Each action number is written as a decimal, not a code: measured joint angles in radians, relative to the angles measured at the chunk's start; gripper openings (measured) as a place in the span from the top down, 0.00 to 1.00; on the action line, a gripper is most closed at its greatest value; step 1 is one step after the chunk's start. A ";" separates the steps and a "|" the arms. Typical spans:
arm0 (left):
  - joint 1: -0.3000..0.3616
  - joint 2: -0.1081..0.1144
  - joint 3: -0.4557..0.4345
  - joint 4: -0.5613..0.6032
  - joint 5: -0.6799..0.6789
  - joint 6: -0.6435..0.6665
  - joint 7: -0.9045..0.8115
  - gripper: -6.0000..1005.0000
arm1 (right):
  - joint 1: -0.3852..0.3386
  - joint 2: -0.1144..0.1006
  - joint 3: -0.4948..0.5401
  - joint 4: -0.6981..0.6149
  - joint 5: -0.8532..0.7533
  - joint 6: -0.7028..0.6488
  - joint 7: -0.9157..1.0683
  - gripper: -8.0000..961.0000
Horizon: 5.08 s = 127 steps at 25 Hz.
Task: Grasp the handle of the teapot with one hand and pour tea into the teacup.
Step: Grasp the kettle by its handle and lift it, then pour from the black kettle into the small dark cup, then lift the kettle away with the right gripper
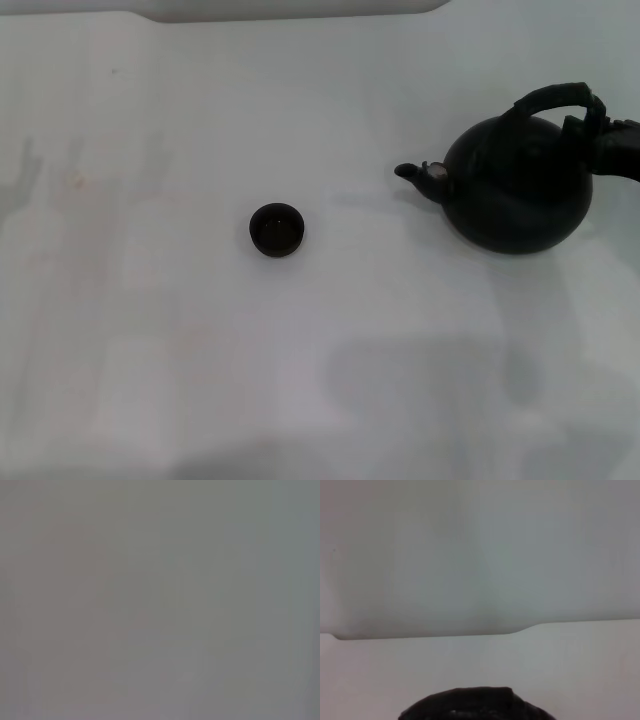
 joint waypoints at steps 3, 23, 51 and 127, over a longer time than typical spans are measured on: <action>0.000 0.000 0.000 0.000 0.000 0.000 0.000 0.11 | 0.000 -0.001 0.000 0.000 0.003 0.003 0.005 0.64; -0.004 0.000 0.000 0.000 0.000 -0.003 0.000 0.11 | 0.006 -0.004 0.011 0.014 0.013 0.023 0.002 0.71; -0.005 0.002 0.000 0.002 0.000 -0.003 0.000 0.11 | 0.031 -0.004 0.050 -0.029 0.013 0.097 0.013 0.81; 0.004 -0.006 0.008 -0.008 -0.011 0.005 -0.005 0.11 | 0.311 0.006 -0.286 -0.101 -0.725 -0.040 0.398 0.81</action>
